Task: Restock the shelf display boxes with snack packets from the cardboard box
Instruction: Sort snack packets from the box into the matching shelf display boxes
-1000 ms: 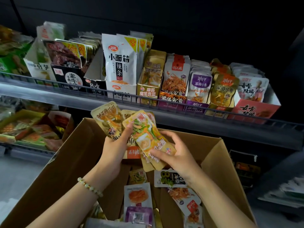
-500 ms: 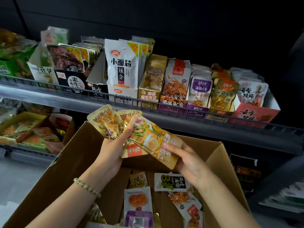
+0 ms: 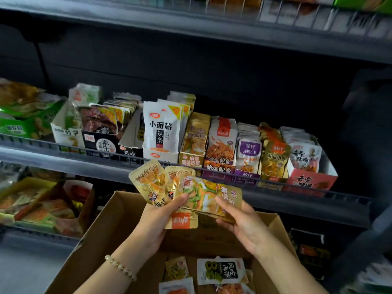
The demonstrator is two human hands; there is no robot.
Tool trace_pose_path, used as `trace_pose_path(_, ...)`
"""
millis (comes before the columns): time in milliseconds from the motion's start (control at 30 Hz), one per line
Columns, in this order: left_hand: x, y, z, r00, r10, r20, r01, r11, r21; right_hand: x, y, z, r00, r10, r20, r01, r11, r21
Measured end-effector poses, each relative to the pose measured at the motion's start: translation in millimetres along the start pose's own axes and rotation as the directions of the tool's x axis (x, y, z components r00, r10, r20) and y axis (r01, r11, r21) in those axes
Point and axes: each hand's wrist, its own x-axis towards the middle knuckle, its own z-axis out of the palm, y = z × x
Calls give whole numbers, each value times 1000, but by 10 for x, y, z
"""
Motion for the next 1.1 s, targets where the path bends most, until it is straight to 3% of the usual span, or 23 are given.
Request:
trace_pose_path(167, 166, 393, 42, 998, 54, -25, -53, 998, 37, 110, -605, 67, 972, -228, -49, 217, 961, -171)
trace_pose_path(267, 294, 682, -22, 990, 134, -46, -130, 988, 83, 271, -1073, 108, 885, -461, -73, 370, 788, -492)
trace_pose_path(367, 395, 905, -76, 976, 211, -59, -205, 974, 95, 515, -1561, 271, 808, -589, 17, 439, 583, -684)
trace_pose_path(567, 570, 1114, -122, 958, 280, -57, -271, 954, 126, 1094, -1991, 751, 837, -513, 188, 301, 145, -942)
trace_pose_path(667, 644, 1127, -160, 962, 269, -51, -260, 955, 140, 1300, -1909, 978, 915, -333, 227, 247, 19, -969)
trace_pose_path(867, 728, 1062, -213, 968, 251, -15, -245, 955, 169, 1572, -1638, 1059, 949, -104, 297, 270, -216, -938)
trace_pose_path(1033, 675, 992, -232, 969, 242, 52, -247, 953, 175, 1592, -1417, 935, 880, -278, 385, 231, -458, -859)
trace_pose_path(1100, 649, 970, -225, 968, 242, 71, -252, 950, 187, 1496, -1392, 891, 805, -370, 463, 281, -450, -848)
